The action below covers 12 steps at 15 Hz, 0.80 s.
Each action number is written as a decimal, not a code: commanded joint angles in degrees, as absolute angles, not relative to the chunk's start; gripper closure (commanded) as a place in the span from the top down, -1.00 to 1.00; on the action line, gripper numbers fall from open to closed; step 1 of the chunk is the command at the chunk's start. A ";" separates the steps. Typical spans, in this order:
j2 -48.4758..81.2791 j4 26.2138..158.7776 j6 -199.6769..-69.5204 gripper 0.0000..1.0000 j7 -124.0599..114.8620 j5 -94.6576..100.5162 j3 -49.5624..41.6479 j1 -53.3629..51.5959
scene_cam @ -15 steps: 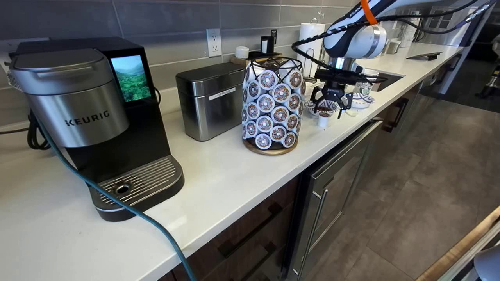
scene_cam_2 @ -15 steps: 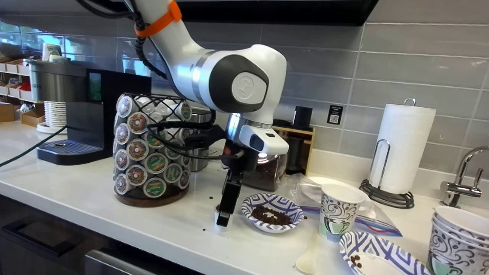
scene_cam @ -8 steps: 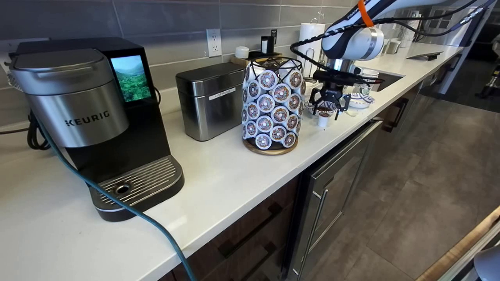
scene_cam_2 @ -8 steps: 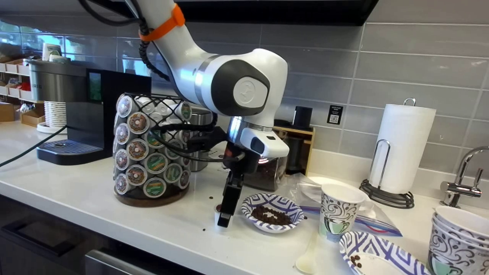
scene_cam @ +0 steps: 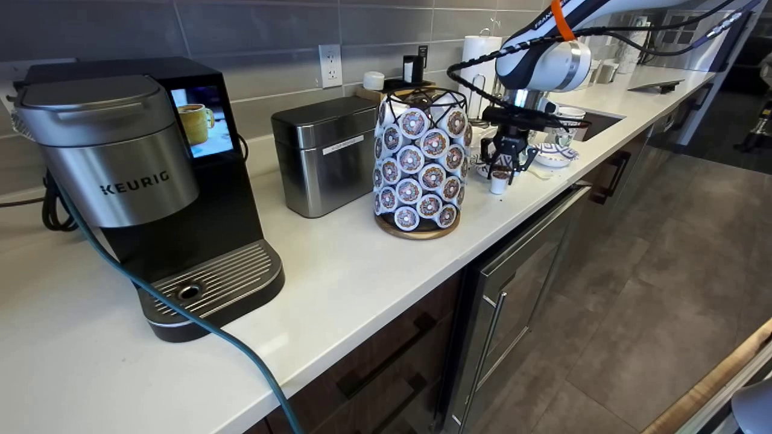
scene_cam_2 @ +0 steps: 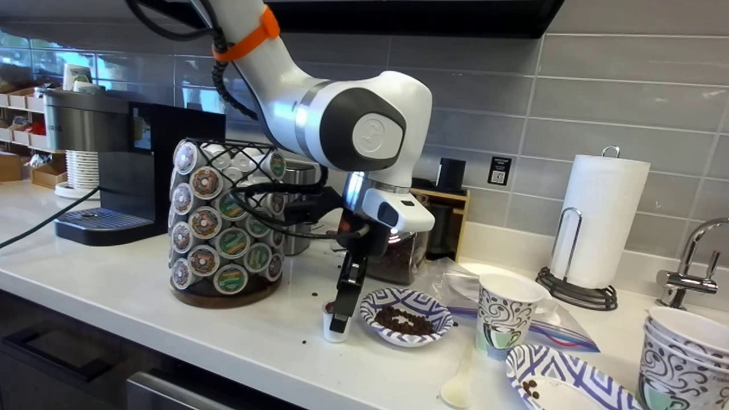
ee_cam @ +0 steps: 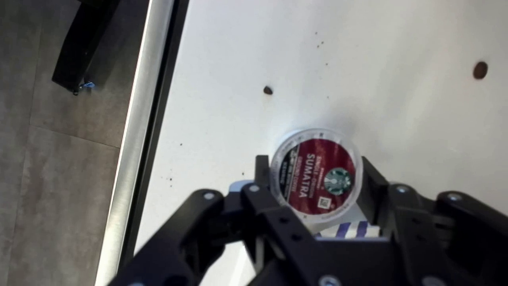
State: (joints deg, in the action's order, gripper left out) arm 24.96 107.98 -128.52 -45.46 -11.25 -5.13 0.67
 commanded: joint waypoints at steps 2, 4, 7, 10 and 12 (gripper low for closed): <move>25.41 106.58 -126.06 0.57 -45.98 -11.30 -5.62 0.52; 25.48 106.45 -125.77 0.64 -45.65 -11.66 -5.48 0.67; 25.50 106.28 -125.67 0.65 -45.62 -11.67 -5.45 0.65; 25.53 106.14 -125.61 0.20 -45.54 -11.65 -5.43 0.66; 25.59 106.09 -125.61 0.02 -45.54 -11.64 -5.42 0.64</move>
